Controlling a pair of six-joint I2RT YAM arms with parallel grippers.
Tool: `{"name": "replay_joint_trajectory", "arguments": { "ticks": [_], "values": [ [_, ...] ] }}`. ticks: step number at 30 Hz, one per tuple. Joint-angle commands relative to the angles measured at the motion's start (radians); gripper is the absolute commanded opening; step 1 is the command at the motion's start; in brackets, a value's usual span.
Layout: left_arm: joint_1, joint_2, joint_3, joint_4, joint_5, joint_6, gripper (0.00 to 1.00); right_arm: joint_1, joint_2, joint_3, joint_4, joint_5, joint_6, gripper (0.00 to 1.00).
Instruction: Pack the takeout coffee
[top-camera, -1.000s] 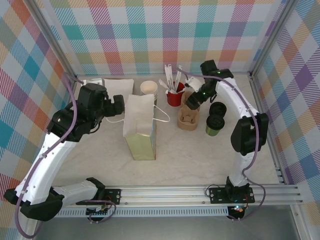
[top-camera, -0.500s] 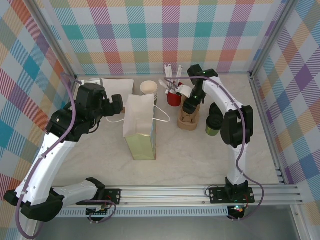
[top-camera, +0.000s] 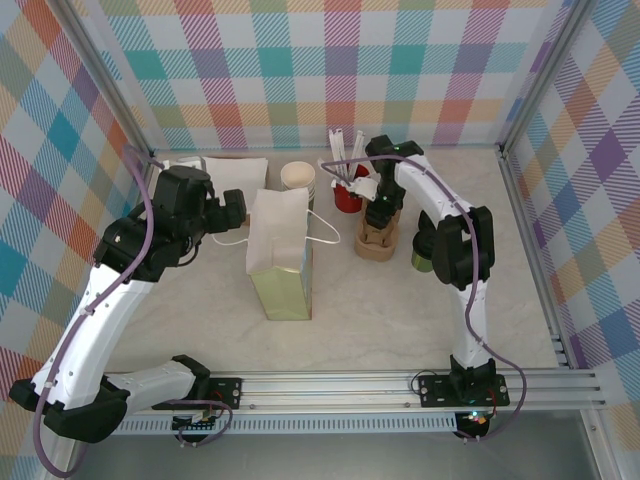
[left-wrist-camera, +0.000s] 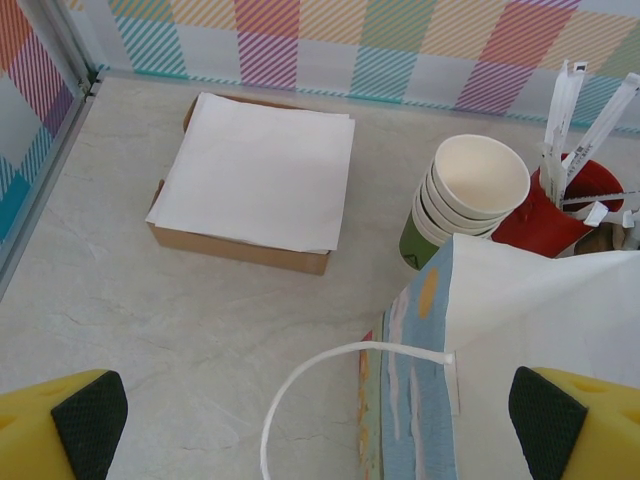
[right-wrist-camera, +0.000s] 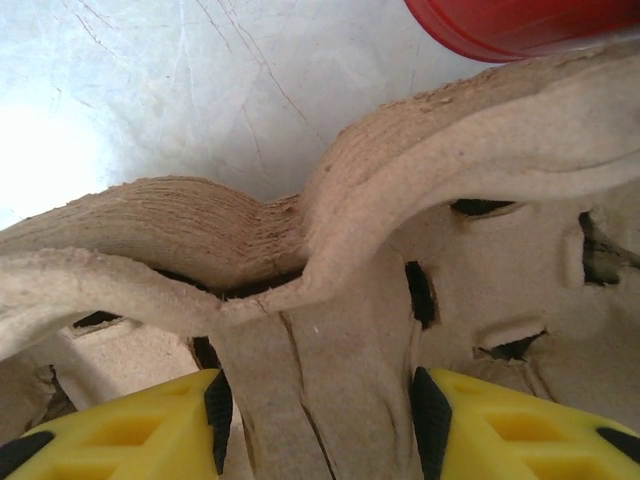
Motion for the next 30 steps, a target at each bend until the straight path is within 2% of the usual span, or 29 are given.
{"name": "replay_joint_trajectory", "arguments": {
  "ticks": [1, 12, 30],
  "values": [
    [0.016, 0.002, -0.003, -0.017, 0.006, 0.016, 1.0, 0.008, 0.001, 0.038, -0.034, -0.003, -0.001, 0.49],
    [0.016, 0.005, -0.007, -0.015, 0.019, 0.009, 1.0, 0.008, -0.022, 0.05, -0.042, -0.009, 0.003, 0.36],
    [0.017, 0.011, -0.01, -0.006, 0.046, -0.002, 1.0, 0.009, -0.099, 0.05, -0.055, -0.006, 0.005, 0.36]
  ]
}}
